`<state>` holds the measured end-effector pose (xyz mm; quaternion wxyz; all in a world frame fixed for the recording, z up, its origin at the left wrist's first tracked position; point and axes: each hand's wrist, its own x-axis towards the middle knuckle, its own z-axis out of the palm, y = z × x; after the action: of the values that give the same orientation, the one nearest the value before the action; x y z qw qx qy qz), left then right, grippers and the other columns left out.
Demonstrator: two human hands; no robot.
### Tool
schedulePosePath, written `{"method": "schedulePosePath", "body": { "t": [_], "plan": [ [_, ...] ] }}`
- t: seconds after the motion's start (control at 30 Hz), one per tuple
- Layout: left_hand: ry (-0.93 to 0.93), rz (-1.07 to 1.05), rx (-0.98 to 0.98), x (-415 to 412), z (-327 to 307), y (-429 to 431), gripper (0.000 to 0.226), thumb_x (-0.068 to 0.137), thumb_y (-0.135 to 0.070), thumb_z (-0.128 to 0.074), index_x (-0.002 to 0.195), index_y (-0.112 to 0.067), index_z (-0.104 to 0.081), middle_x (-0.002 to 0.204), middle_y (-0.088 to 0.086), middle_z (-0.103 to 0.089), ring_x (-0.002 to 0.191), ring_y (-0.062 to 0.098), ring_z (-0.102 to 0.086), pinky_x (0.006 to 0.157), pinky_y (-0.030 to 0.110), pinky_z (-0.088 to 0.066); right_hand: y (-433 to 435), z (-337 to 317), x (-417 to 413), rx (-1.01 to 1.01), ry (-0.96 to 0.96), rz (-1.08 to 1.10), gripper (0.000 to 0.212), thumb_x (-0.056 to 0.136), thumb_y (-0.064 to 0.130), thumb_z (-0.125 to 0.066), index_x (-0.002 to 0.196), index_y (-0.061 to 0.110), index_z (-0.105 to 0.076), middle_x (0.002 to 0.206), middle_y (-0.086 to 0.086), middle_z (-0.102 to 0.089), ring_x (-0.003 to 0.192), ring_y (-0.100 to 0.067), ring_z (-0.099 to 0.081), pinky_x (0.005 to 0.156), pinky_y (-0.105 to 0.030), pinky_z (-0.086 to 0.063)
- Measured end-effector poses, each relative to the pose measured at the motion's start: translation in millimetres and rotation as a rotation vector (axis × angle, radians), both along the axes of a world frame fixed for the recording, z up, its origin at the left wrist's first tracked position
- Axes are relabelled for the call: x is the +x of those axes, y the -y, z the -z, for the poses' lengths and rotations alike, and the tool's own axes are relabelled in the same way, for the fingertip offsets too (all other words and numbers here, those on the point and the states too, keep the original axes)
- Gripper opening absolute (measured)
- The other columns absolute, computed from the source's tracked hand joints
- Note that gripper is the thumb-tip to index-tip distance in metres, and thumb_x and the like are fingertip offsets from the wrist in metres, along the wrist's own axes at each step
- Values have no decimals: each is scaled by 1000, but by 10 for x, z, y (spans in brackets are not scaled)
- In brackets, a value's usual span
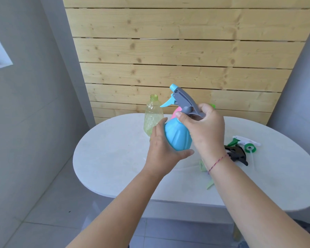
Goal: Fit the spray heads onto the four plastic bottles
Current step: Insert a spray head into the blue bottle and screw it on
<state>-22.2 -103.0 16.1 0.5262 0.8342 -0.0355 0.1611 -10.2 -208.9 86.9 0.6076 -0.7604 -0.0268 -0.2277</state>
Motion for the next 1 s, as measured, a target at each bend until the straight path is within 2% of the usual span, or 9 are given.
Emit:
{"method": "schedulePosePath", "body": {
  "t": [0.1,0.17,0.2,0.27,0.37,0.47,0.63,0.83,1.0],
  "plan": [
    [76,-68,11,5,-11,-53,96,55,-34,-88,134,-31,-33,126,-9,-45,117,12,-47,95,37,-49,-46,-17,-12,40,-32,-124,35,70,28,-80,99,14,-67,94,-3,-74,82,-11,-69,72,-21,-52],
    [60,-61,-21,23,-23,-181,92,55,-32,-88,131,-32,-35,125,-8,-50,114,12,-51,92,34,-50,-75,13,-8,54,-85,-276,32,73,25,-78,101,25,-63,109,-3,-70,100,-14,-66,85,-36,-54],
    [29,-48,-60,33,-39,-273,90,55,-30,-88,129,-34,-37,122,-7,-54,111,13,-55,89,33,-51,-90,55,5,57,-130,-343,37,75,24,-77,108,29,-60,119,-2,-66,110,-14,-62,92,-38,-51],
    [-58,-15,-182,54,-80,-503,86,54,-28,-88,126,-36,-40,114,-6,-61,104,14,-62,80,30,-55,-129,183,35,40,-245,-432,48,81,26,-72,125,23,-53,134,-1,-55,124,-14,-53,99,-32,-44],
    [-143,48,-337,111,-112,-889,85,52,-25,-90,124,-34,-46,111,-5,-67,101,14,-67,75,26,-57,-297,397,67,-31,-390,-553,53,90,22,-61,139,20,-42,142,-1,-49,114,-8,-54,92,-22,-39],
    [-216,79,-316,202,-114,-1201,94,48,-29,-91,129,-32,-44,121,1,-63,108,19,-65,87,37,-57,-600,554,141,-40,-436,-621,55,93,20,-54,144,28,-34,138,-2,-52,94,-4,-58,90,-25,-44],
    [-297,85,-297,530,-55,-1688,89,54,-19,-89,130,-29,-45,120,3,-65,109,21,-65,93,41,-53,-1155,681,348,24,-469,-619,63,93,24,-53,147,30,-21,140,3,-50,123,-15,-52,97,-27,-41],
    [-381,81,-342,912,78,-1956,91,56,-11,-88,131,-27,-39,120,8,-63,107,24,-66,93,45,-54,-1528,800,584,64,-485,-590,71,91,16,-54,149,26,-15,141,0,-48,124,-16,-50,102,-29,-42],
    [-358,34,-318,1079,226,-2052,91,52,-16,-91,128,-29,-45,115,3,-66,106,20,-66,90,38,-55,-1671,907,711,40,-506,-576,77,89,19,-56,150,28,-10,145,-1,-40,128,-17,-46,98,-28,-41]
  ]
}}
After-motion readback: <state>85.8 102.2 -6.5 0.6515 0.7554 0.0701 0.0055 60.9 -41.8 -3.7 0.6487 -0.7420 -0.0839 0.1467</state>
